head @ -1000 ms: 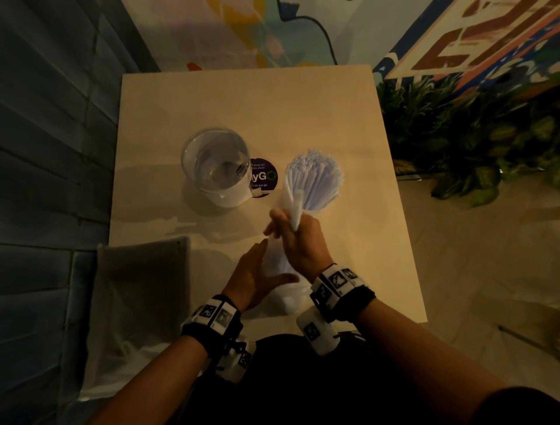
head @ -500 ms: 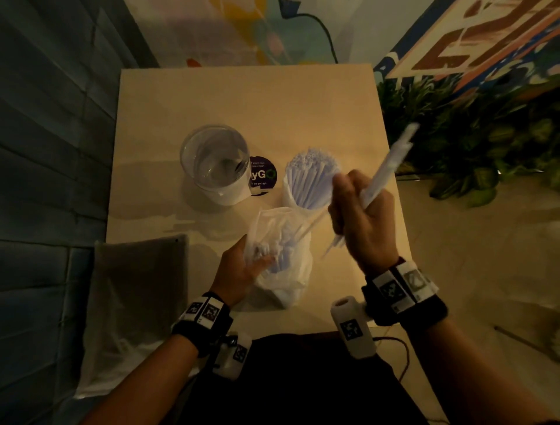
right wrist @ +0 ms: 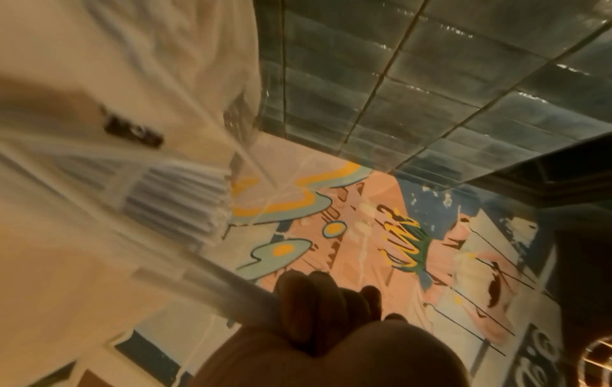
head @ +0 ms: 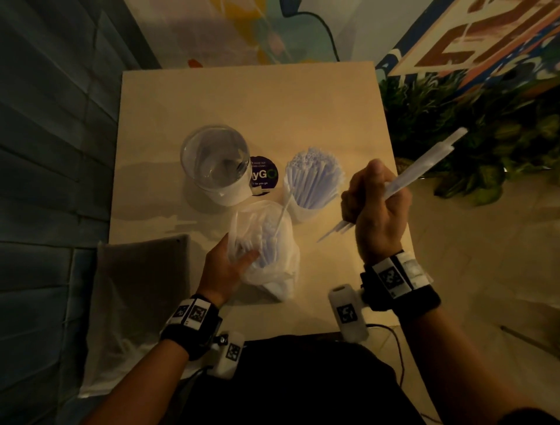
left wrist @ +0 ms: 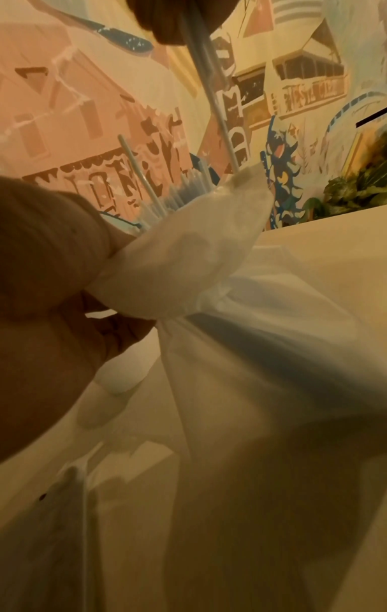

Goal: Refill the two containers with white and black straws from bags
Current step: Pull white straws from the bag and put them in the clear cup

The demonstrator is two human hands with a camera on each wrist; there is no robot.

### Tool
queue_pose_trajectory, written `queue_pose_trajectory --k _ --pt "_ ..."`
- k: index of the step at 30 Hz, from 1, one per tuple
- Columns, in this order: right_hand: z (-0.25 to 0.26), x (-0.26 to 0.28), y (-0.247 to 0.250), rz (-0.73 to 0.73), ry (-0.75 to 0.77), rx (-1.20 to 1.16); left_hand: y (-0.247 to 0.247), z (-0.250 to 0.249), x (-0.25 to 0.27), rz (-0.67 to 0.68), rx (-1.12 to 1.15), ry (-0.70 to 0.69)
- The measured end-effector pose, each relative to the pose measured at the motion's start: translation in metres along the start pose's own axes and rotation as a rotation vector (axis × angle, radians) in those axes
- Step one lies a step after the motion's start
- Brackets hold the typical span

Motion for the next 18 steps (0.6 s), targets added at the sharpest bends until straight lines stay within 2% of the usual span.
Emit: queue_pose_trajectory --k 4,8,14,18 --pt "0.027 -0.023 -0.005 0.014 0.178 -0.017 0.010 0.015 -0.002 -0.044 0.017 0.027" --pt "0.020 -0.027 -0.007 0.062 0.141 -0.024 0.013 0.016 0.001 -0.032 0.065 0.060" --pt "-0.084 0.028 0.036 0.038 -0.077 0.322 0.014 0.012 0.011 -0.108 0.081 0.089" --pt "-0.134 0.048 0.056 0.045 -0.152 0.371 0.018 0.012 0.022 -0.115 0.016 0.080"
Point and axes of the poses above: each hand's wrist, its own x-axis away from the middle knuckle, its own y-axis out of the back of the hand, z = x × y, the point moved 2 cm from there along -x, towards the middle knuckle, and after that the axes turned 14 degrees about -x, right-handed, at the moved point
